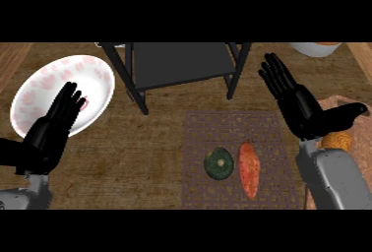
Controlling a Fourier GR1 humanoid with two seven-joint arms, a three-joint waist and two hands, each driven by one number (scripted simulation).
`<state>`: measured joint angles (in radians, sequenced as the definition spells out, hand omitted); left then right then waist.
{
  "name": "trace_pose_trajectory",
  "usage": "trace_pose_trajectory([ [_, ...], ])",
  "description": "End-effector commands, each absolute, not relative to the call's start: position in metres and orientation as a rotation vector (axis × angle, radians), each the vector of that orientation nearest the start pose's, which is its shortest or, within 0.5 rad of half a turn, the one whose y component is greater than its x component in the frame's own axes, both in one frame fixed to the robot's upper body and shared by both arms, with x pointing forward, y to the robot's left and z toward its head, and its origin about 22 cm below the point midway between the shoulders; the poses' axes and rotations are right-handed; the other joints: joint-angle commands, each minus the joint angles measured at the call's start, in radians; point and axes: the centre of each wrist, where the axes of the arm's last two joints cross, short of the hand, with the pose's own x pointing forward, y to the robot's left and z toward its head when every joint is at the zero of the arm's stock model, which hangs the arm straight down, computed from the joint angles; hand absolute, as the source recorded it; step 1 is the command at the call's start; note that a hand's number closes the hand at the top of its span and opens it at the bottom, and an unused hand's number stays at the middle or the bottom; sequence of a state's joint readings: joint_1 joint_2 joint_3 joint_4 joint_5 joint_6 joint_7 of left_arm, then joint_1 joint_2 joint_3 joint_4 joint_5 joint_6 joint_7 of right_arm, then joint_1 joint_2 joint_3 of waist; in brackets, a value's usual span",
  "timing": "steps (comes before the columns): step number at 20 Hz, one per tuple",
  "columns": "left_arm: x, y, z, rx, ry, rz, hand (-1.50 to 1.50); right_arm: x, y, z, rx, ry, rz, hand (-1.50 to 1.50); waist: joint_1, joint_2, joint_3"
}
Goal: Pick the sweet potato from the placemat and place it in the tiered shelf
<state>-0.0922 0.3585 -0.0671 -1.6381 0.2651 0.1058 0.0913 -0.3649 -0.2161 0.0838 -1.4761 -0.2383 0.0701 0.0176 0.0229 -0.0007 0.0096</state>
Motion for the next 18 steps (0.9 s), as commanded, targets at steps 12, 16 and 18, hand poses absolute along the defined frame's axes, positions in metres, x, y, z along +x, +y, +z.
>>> trace_pose_trajectory([
  [12,0.217,0.311,-0.026,0.112,-1.120,0.070,0.00,0.205,-0.386,0.017,-0.561,-1.393,-0.004,-1.50,-0.042,-0.001,-0.010],
  [16,0.225,0.311,-0.029,0.101,-1.108,0.069,0.00,0.168,-0.387,0.035,-0.435,-1.456,0.183,-1.50,-0.043,-0.003,-0.010],
  [18,0.239,0.313,-0.027,0.124,-1.115,0.072,0.00,0.159,-0.382,0.050,-0.353,-1.462,0.285,-1.50,-0.055,-0.003,-0.011],
])
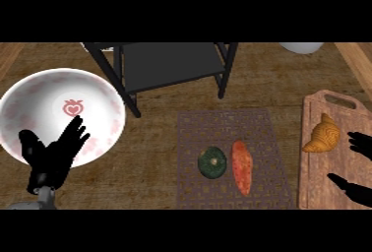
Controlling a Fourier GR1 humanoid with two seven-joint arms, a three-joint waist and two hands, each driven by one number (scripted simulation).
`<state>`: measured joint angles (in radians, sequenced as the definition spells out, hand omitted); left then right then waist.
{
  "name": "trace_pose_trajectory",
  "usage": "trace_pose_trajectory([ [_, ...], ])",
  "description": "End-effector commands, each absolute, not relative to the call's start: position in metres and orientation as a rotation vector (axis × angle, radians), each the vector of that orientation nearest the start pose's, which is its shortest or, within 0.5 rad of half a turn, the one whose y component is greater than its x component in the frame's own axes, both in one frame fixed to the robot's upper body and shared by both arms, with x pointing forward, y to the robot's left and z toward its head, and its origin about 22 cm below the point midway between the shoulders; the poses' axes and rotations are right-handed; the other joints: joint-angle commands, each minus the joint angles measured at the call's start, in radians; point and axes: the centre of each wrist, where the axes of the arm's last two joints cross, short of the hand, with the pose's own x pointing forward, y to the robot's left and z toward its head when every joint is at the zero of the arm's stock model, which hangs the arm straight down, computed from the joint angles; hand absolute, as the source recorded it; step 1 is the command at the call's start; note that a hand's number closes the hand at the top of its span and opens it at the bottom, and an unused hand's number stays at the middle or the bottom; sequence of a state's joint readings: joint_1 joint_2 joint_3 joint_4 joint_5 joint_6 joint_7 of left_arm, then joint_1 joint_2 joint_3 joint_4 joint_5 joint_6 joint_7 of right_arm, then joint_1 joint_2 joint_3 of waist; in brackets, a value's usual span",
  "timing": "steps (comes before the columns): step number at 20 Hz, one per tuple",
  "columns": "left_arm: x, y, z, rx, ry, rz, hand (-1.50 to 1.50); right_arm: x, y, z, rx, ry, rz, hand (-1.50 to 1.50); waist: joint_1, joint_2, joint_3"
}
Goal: Pick the sweet potato from the placemat and place it in the tiered shelf
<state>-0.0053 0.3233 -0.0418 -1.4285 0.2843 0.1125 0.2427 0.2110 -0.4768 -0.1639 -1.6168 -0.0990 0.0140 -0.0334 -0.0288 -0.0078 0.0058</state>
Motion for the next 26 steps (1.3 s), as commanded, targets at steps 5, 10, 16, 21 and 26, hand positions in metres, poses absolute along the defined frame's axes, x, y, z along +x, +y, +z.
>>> trace_pose_trajectory([
  [5,0.250,0.303,-0.027,0.094,-1.105,0.073,0.00,0.161,-0.359,0.095,-0.293,-1.408,0.389,-1.50,0.008,0.007,-0.008],
  [10,0.244,0.299,-0.016,0.108,-1.108,0.042,0.00,0.164,-0.321,0.137,-0.323,-1.283,0.527,-1.50,0.027,0.007,-0.008],
  [16,0.248,0.293,-0.032,0.089,-1.097,0.025,0.00,0.178,-0.278,0.170,-0.458,-1.186,0.479,-1.50,0.037,0.012,-0.009],
  [21,0.249,0.287,-0.029,0.095,-1.113,0.010,0.00,0.203,-0.239,0.162,-0.558,-1.086,0.507,-1.50,0.051,0.013,-0.008],
  [26,0.247,0.289,-0.031,0.090,-1.139,0.041,0.00,0.234,-0.218,0.169,-0.580,-0.978,0.539,-1.50,0.050,0.012,-0.008],
])
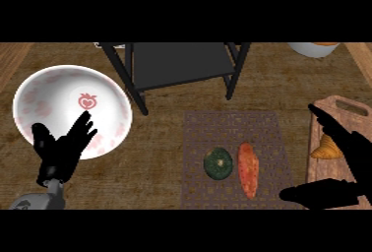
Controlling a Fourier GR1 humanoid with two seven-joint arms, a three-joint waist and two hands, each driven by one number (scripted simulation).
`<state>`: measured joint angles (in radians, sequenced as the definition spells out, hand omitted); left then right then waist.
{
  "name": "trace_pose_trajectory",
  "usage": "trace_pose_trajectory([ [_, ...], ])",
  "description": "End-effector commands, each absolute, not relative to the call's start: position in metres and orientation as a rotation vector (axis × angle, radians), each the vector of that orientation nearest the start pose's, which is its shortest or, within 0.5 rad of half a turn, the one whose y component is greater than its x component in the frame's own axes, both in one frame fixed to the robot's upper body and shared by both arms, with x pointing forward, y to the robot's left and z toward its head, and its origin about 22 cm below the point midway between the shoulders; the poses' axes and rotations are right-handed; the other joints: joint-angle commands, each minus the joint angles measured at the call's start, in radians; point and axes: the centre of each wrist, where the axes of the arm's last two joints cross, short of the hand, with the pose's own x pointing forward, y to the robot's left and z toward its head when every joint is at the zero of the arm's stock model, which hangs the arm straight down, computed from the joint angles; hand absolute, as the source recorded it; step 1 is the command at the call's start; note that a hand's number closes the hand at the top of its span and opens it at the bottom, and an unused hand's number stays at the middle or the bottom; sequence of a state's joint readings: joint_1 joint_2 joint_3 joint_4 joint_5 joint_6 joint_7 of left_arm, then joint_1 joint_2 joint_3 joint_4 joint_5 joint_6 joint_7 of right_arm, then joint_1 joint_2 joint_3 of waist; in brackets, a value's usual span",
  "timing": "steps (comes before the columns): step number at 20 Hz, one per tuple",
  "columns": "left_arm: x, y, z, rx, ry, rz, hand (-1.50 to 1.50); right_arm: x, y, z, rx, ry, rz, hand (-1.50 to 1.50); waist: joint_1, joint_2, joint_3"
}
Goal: Pick the sweet potato from the placemat and place it in the tiered shelf
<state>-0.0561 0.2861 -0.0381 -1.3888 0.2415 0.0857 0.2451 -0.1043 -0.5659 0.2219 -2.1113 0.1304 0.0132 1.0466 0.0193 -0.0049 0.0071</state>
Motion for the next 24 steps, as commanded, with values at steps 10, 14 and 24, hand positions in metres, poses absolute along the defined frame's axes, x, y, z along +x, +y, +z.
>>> trace_pose_trajectory([
  [10,0.244,0.301,-0.020,0.080,-1.112,0.042,0.00,0.235,-0.187,0.119,-0.597,-0.835,0.662,-1.50,-0.011,0.005,-0.008],
  [14,0.242,0.302,-0.029,0.113,-1.107,0.058,0.00,0.228,-0.182,0.117,-0.656,-0.829,0.629,-1.50,-0.020,0.004,-0.008],
  [24,0.222,0.305,-0.037,0.091,-1.104,0.034,0.00,0.238,-0.155,0.084,-0.676,-0.804,0.656,-1.50,-0.011,0.005,-0.008],
])
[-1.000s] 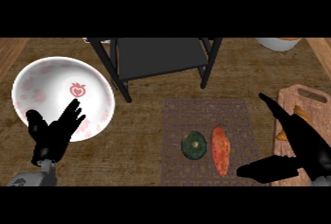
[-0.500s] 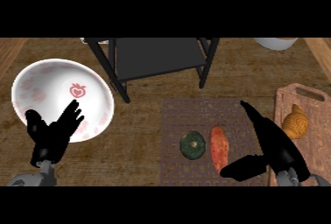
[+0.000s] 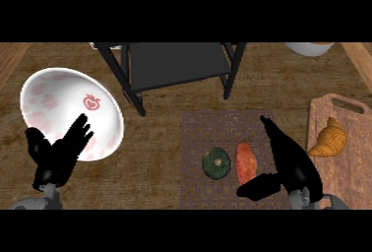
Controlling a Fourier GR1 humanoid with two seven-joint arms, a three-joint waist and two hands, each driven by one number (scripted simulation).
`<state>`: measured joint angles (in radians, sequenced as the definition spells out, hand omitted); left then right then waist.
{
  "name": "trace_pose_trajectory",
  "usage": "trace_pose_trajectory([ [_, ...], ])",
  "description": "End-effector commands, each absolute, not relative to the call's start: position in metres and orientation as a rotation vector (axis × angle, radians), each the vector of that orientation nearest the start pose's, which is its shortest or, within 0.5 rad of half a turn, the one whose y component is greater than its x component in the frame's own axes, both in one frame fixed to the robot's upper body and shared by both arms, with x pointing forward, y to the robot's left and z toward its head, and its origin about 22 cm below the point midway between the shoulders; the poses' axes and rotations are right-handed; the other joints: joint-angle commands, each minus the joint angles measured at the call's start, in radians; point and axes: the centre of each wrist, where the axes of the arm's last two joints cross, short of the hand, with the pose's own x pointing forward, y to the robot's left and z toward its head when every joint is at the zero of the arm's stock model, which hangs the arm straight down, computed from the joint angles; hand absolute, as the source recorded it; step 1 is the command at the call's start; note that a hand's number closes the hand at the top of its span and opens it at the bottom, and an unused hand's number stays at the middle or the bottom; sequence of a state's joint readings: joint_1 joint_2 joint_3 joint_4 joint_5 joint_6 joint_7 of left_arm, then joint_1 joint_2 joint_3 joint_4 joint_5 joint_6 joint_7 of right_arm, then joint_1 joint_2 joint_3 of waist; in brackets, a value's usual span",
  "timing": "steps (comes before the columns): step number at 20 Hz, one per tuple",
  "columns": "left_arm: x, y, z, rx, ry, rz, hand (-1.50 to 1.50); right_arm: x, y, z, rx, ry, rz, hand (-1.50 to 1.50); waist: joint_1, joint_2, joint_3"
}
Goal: Pick the sweet potato from the placemat and place it in the tiered shelf
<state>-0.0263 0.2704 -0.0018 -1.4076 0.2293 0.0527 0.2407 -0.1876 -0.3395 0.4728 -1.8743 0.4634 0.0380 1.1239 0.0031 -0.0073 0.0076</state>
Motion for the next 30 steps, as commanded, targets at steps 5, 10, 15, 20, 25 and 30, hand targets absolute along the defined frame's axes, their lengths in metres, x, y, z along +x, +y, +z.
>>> trace_pose_trajectory([
  [5,0.240,0.303,-0.028,0.088,-1.117,0.047,0.00,0.237,-0.159,0.082,-0.722,-0.768,0.656,-1.50,-0.003,0.007,-0.008],
  [10,0.233,0.299,-0.026,0.096,-1.110,0.053,0.00,0.239,-0.164,0.060,-0.766,-0.750,0.652,-1.50,-0.001,0.007,-0.008],
  [15,0.244,0.305,-0.019,0.094,-1.106,0.046,0.00,0.240,-0.135,0.043,-0.772,-0.797,0.646,-1.50,0.000,0.007,-0.008],
  [20,0.258,0.275,-0.020,0.096,-1.122,0.039,0.00,0.245,-0.150,0.030,-0.764,-0.806,0.644,-1.50,-0.005,0.007,-0.008],
  [25,0.240,0.293,-0.029,0.083,-1.110,0.046,0.00,0.247,-0.140,0.007,-0.749,-0.831,0.660,-1.50,-0.001,0.007,-0.008],
  [30,0.253,0.292,-0.010,0.089,-1.124,0.023,0.00,0.257,-0.155,0.009,-0.630,-0.767,0.981,1.50,0.003,0.008,-0.007],
])
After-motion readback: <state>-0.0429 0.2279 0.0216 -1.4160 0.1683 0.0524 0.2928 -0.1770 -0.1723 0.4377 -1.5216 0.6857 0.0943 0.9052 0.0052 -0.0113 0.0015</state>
